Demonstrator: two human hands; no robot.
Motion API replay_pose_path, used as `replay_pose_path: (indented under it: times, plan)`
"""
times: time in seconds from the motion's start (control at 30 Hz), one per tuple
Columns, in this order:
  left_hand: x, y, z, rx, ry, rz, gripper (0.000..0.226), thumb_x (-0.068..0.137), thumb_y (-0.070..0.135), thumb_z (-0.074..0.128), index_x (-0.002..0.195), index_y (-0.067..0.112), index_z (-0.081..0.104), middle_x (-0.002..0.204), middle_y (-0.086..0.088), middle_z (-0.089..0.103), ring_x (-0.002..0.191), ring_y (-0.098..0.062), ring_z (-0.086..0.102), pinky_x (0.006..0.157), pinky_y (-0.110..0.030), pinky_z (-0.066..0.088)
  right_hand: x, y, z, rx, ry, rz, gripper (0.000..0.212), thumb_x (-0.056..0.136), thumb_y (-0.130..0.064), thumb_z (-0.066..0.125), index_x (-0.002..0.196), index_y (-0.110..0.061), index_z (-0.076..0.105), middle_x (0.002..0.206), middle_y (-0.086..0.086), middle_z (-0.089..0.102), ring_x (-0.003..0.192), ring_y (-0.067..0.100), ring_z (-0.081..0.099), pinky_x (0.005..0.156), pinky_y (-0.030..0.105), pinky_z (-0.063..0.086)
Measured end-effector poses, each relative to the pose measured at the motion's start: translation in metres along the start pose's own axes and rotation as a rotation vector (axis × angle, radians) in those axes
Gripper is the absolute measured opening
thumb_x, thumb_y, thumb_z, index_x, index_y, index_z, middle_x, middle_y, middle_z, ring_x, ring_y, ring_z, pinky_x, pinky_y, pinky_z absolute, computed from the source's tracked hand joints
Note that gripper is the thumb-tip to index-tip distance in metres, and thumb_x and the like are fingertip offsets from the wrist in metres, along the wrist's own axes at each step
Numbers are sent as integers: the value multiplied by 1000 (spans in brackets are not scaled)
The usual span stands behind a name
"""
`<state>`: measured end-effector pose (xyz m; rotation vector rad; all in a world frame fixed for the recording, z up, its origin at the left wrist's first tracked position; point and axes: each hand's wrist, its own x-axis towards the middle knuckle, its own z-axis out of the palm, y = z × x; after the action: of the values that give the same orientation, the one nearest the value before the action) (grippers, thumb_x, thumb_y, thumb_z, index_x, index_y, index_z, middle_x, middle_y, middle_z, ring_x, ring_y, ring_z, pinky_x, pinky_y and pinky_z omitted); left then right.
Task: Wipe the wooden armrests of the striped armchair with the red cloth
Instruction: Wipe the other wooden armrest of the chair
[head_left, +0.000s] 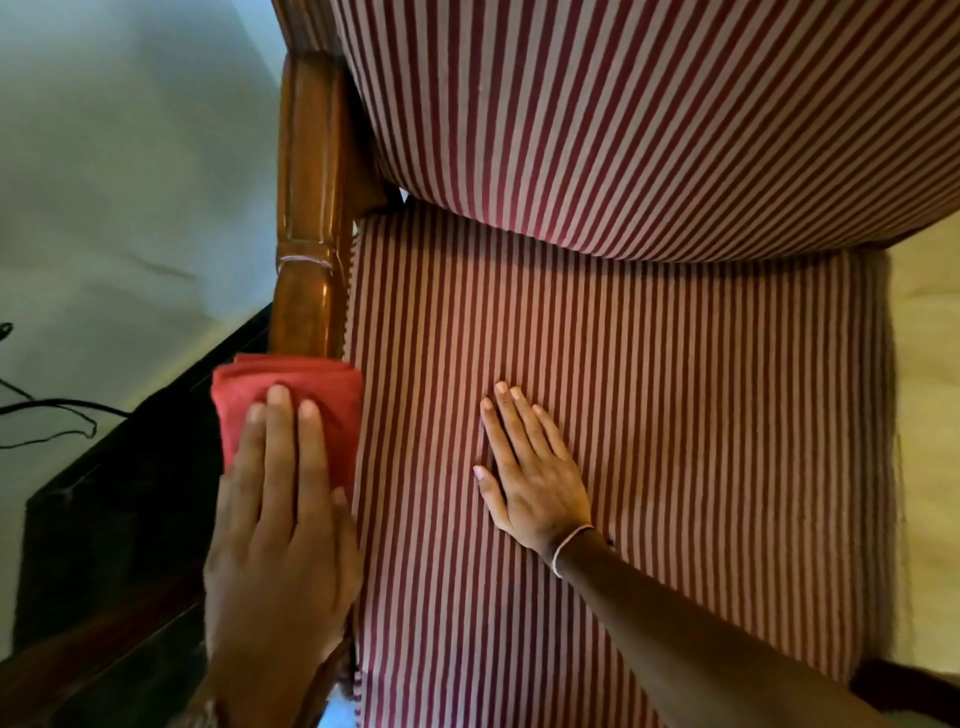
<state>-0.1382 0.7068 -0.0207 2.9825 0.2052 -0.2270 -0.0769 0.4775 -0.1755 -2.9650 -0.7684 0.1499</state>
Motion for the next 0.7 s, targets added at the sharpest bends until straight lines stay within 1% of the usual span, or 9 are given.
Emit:
replay_pose_path:
  times: [0.13, 0.23, 0.3, 0.37, 0.43, 0.53, 0.6, 0.67, 0.7]
  plan:
    - [99, 6, -20, -71, 117, 39, 65, 104, 27, 31, 160, 1, 13, 170, -23, 11, 158, -37, 10, 128, -48, 16, 2, -1, -3, 7, 1, -2, 68, 105, -49, 31, 162, -12, 24, 172, 11, 19, 160, 24, 17, 131, 43, 13]
    - [186, 18, -37, -119, 213, -19, 67, 103, 29, 30, 162, 5, 8, 172, -18, 6, 160, -34, 6, 129, -50, 19, 1, 1, -3, 18, 0, -5, 68, 106, -50, 27, 163, -13, 22, 172, 10, 17, 161, 23, 15, 132, 43, 11]
    - [199, 22, -37, -104, 222, -35, 67, 103, 32, 28, 162, 9, 6, 172, -16, 4, 160, -32, 5, 128, -52, 22, 2, 1, -4, 15, -15, -11, 68, 106, -50, 27, 163, -14, 21, 173, 10, 16, 161, 23, 13, 132, 42, 8]
    - [168, 18, -27, -84, 220, -15, 65, 105, 33, 26, 162, 9, 5, 172, -16, 5, 160, -32, 6, 129, -48, 19, 0, 1, -4, 13, -14, -14, 68, 106, -50, 28, 163, -13, 21, 173, 10, 15, 161, 23, 11, 133, 41, 5]
    - [103, 13, -17, -52, 164, -9, 64, 107, 33, 26, 162, 8, 5, 172, -17, 6, 160, -32, 7, 129, -45, 16, 2, 1, -5, 8, -21, -7, 69, 106, -50, 29, 163, -13, 21, 173, 10, 14, 162, 22, 10, 133, 41, 5]
    - [5, 4, 0, -16, 30, -44, 67, 104, 34, 29, 161, 3, 11, 171, -21, 8, 158, -38, 12, 126, -54, 22, -1, 1, -3, 21, -12, 6, 69, 106, -50, 30, 163, -13, 20, 173, 10, 14, 162, 22, 10, 133, 41, 4]
    - [-20, -1, 4, 4, -30, -44, 69, 101, 35, 32, 159, -1, 18, 169, -24, 12, 156, -42, 18, 121, -60, 29, -2, 0, -2, 37, 19, 13, 69, 106, -51, 31, 163, -14, 21, 173, 9, 14, 162, 22, 11, 133, 41, 4]
    - [-7, -2, 1, -3, -28, -3, 69, 101, 36, 32, 158, -2, 22, 168, -25, 16, 154, -43, 20, 120, -61, 31, -2, 0, -2, 32, 26, 18, 69, 105, -51, 31, 163, -14, 22, 173, 9, 16, 161, 22, 13, 132, 41, 7]
    - [12, -1, -5, -13, 4, 17, 68, 102, 36, 31, 158, -1, 21, 167, -25, 16, 154, -42, 20, 120, -59, 30, -3, -1, -2, 37, 32, 12, 69, 105, -51, 32, 162, -14, 23, 173, 9, 16, 161, 23, 13, 132, 42, 9]
